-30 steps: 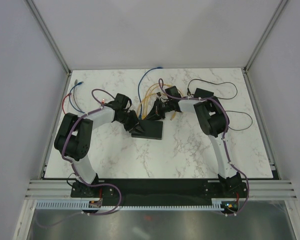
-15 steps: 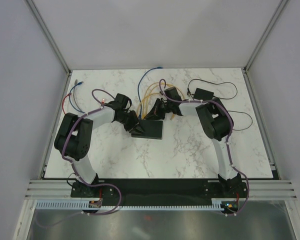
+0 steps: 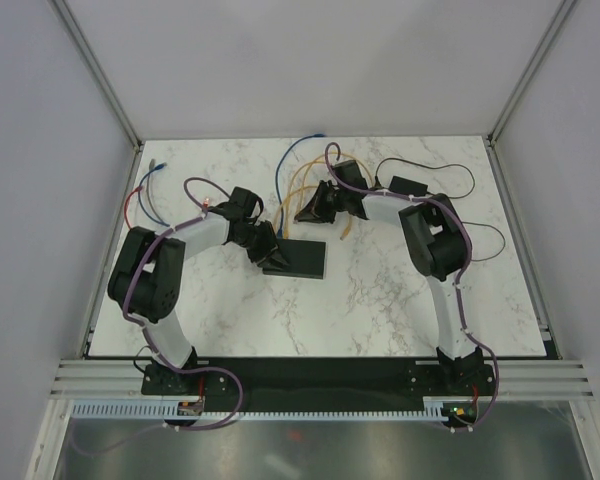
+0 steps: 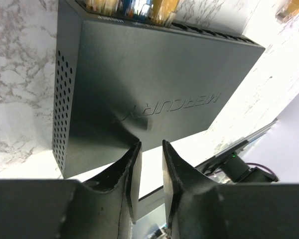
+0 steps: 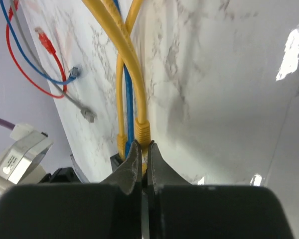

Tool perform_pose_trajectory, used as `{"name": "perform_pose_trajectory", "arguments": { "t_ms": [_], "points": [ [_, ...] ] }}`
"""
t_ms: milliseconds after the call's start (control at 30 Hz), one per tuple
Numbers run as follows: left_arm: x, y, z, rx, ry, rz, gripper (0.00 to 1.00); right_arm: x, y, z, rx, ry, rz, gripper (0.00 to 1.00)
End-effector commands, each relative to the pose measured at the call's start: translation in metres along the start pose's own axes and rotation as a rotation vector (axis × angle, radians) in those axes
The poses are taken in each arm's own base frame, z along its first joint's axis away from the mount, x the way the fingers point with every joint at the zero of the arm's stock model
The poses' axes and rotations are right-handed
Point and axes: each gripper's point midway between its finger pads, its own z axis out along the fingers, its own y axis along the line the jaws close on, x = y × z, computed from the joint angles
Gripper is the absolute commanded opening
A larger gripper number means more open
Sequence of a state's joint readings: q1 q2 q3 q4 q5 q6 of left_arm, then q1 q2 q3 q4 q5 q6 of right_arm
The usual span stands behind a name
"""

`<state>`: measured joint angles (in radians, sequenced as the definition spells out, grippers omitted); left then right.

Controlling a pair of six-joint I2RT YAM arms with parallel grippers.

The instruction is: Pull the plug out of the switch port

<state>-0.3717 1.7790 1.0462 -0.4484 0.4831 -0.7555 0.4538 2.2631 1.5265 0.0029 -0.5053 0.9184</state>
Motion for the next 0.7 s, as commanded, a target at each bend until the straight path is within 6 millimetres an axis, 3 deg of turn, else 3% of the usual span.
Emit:
{"name": "perform_pose_trajectory", "arguments": {
  "t_ms": [0, 33, 67, 100, 133, 167, 233, 267, 333, 367, 433, 467, 600, 667],
  "points": [
    [0.007, 0.005, -0.014, -0.037, -0.005, 0.101, 0.34, 0.005, 0.055, -0.037, -0.103, 0.051, -0.077, 0.0],
    [0.007, -0.005, -0.02, 0.001, -0.007, 0.132, 0.38, 0.012, 0.072, -0.053, -0.144, 0.084, -0.11, 0.0],
    [0.007, -0.012, -0.026, 0.029, -0.016, 0.161, 0.53, 0.018, 0.075, -0.061, -0.145, 0.107, -0.115, 0.0],
    [0.006, -0.025, -0.04, 0.071, -0.046, 0.22, 0.6, 0.032, 0.067, -0.069, -0.125, 0.152, -0.098, 0.0],
    [0.009, -0.035, -0.049, 0.115, -0.048, 0.255, 0.66, 0.04, 0.075, -0.085, -0.152, 0.178, -0.138, 0.0],
    [0.01, -0.043, -0.057, 0.148, -0.062, 0.291, 0.74, 0.053, 0.066, -0.091, -0.135, 0.214, -0.132, 0.0],
    [0.016, -0.061, -0.08, 0.225, -0.096, 0.389, 0.79, 0.073, 0.065, -0.114, -0.126, 0.265, -0.135, 0.0],
    [0.018, -0.066, -0.087, 0.248, -0.103, 0.419, 0.82, 0.093, 0.054, -0.123, -0.132, 0.33, -0.105, 0.0],
    [0.022, -0.081, -0.105, 0.301, -0.13, 0.457, 0.84, 0.11, 0.059, -0.143, -0.16, 0.353, -0.109, 0.0],
    [0.022, -0.085, -0.11, 0.312, -0.139, 0.459, 0.84, 0.126, 0.048, -0.15, -0.155, 0.388, -0.096, 0.0],
    [0.02, -0.101, -0.123, 0.36, -0.168, 0.487, 0.85, 0.137, 0.05, -0.169, -0.169, 0.389, -0.133, 0.0],
    [0.019, -0.107, -0.126, 0.378, -0.174, 0.489, 0.86, 0.149, 0.041, -0.177, -0.157, 0.42, -0.149, 0.0],
    [0.015, -0.13, -0.136, 0.453, -0.168, 0.507, 0.88, 0.173, 0.038, -0.21, -0.17, 0.471, -0.229, 0.0],
    [0.013, -0.134, -0.13, 0.469, -0.134, 0.479, 0.88, 0.185, 0.034, -0.219, -0.159, 0.503, -0.238, 0.0]
  ]
}}
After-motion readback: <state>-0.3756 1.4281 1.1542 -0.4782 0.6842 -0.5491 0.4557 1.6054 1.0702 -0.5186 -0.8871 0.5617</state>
